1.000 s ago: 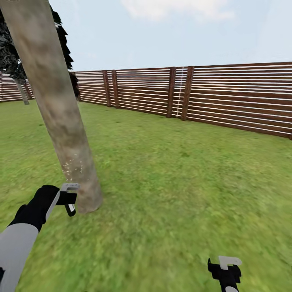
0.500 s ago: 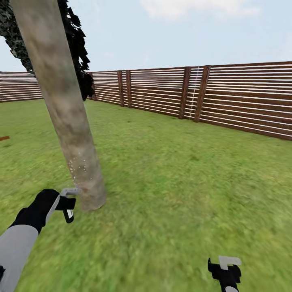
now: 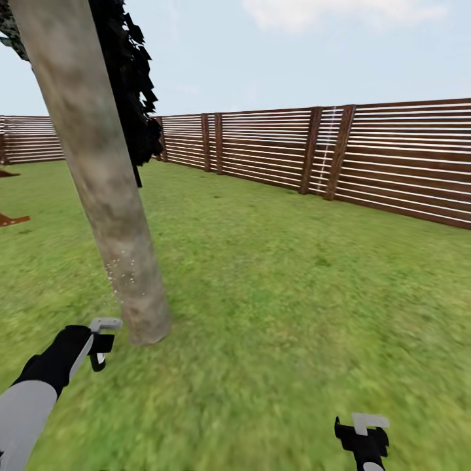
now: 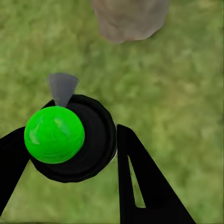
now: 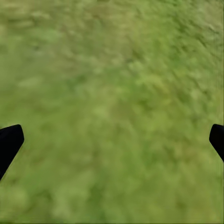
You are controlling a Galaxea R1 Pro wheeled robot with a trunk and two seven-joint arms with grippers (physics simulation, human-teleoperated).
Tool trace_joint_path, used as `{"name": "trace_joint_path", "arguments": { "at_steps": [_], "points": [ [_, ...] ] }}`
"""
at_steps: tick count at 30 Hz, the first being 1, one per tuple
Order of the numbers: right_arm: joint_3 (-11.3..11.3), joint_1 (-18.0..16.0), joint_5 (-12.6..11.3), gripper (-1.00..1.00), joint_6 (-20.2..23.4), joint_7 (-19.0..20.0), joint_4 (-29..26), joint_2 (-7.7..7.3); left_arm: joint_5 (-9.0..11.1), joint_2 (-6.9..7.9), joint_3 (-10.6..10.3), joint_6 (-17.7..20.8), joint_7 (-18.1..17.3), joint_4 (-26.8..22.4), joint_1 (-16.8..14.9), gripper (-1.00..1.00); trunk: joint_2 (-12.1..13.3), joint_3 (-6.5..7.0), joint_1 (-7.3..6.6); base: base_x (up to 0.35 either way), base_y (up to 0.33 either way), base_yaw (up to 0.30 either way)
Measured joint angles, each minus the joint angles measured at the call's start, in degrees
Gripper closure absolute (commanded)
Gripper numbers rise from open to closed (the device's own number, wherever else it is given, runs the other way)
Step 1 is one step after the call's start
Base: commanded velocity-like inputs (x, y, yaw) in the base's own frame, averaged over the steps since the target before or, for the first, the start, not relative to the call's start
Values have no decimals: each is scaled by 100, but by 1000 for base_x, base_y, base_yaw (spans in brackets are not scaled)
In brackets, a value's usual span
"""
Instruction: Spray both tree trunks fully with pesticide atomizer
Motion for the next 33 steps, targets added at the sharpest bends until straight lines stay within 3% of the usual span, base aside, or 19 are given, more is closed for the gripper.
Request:
{"name": "trace_joint_path", "arguments": {
  "at_steps": [5, 12, 16, 23, 27, 33],
  "points": [
    [0, 0, 0, -100, -4, 0, 0, 2, 41, -219, 11, -33, 50, -53, 19, 100, 0, 0, 0, 48, -89, 248],
    [0, 0, 6, -100, -2, -4, 2, -6, 51, -626, 56, -15, 70, -71, 24, 100, 0, 0, -1, 122, -235, 25],
    [0, 0, 9, -100, -5, -8, -1, -6, -11, -644, 258, -30, 88, -33, 59, 100, 0, 0, -1, 129, -249, 0],
    [2, -1, 1, -100, -5, -25, -1, 19, -53, -564, 924, 0, 104, -252, 306, 100, 0, 0, 0, 36, -274, 91],
    [2, -1, 0, -100, -6, -27, 0, 20, -61, -547, 1007, 5, 118, -254, 332, 100, 0, 0, 0, 76, -277, 263],
    [8, -1, 0, -100, -3, -27, 1, 20, -88, -564, 962, 26, 128, -242, 335, 100, 0, 0, -1, 122, -255, 275]
  ]
}}
